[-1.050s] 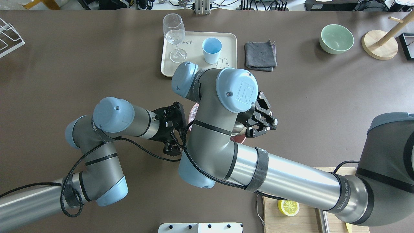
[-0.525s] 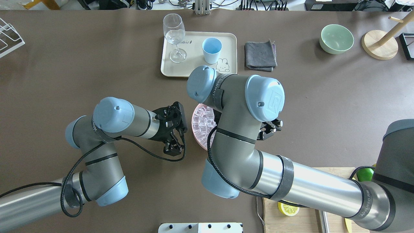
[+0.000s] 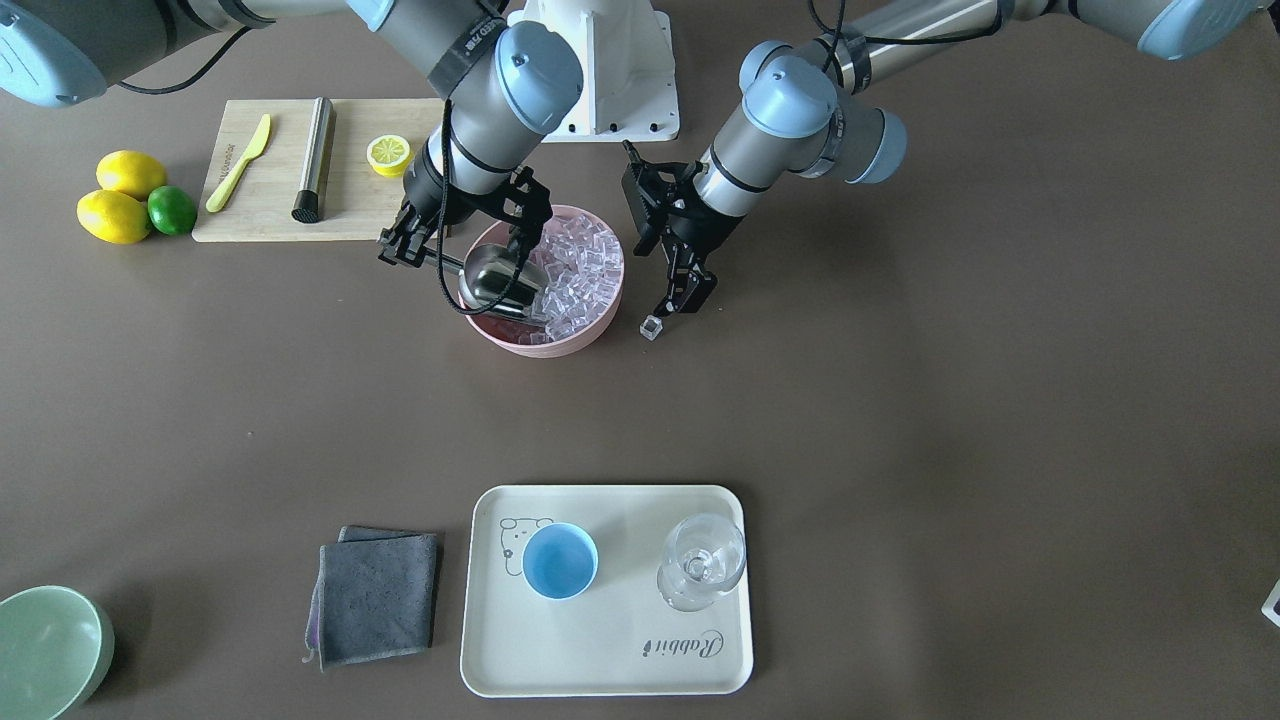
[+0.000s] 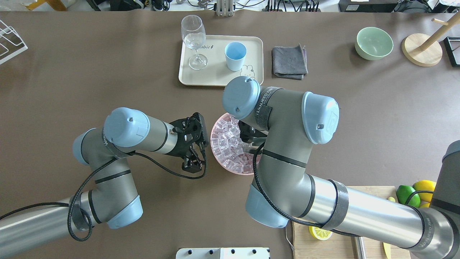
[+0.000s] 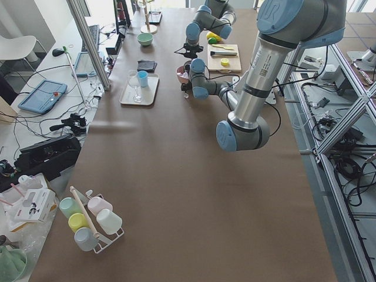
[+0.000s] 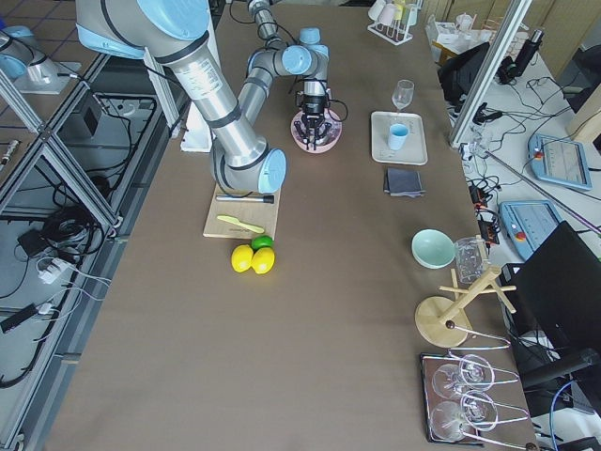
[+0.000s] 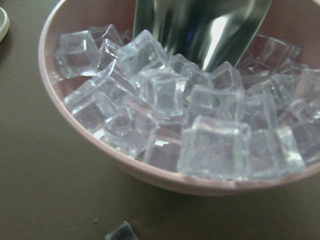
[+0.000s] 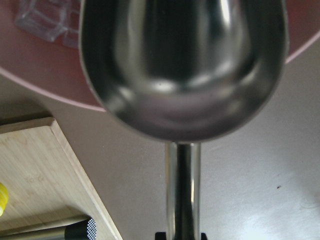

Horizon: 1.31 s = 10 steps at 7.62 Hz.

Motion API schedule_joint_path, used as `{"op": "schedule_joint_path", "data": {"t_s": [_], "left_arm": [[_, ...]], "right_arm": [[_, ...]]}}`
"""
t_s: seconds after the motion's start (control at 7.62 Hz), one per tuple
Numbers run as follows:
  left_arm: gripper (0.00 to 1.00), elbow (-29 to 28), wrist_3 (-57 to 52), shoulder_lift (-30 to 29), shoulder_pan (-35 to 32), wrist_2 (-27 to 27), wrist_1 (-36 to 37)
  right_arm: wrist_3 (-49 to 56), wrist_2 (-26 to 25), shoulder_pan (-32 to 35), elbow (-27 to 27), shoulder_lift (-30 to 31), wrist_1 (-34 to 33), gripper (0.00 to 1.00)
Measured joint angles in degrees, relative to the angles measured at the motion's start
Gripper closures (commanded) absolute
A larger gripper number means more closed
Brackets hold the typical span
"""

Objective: Put ice in cup with scoop
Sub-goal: 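Dig the scoop into the ice cubes with the right gripper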

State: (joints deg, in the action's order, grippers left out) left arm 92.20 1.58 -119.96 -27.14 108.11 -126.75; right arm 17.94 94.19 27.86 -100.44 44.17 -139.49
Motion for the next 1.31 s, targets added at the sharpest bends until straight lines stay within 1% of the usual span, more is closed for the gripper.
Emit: {"op": "schedule_joint_path", "data": {"t_s": [0.26,0.52,0.92,1.31], "left_arm": [[0.01,0.1,0.0,0.2,-0.2,0.1,-0.3],[0.01,0.2,-0.1,0.5,-0.3,0.2,-0.7],[0.01,0.5,0.0,0.6,-0.3,0.2,-0.7],[0.01,0.9,0.0,0.9,-0.2,0.3,-0.6]], "right_arm": [[1.1,0.5,0.0,-0.1,0.6,2.1,1.0],[4.0,1.2,0.1,-1.1,3.0,6.6,1.0],[8.2,1.7,0.1,-2.3,5.7,11.3,1.0],[11.6,4.0,0.1,-2.5,6.4,13.3,1.0]]}}
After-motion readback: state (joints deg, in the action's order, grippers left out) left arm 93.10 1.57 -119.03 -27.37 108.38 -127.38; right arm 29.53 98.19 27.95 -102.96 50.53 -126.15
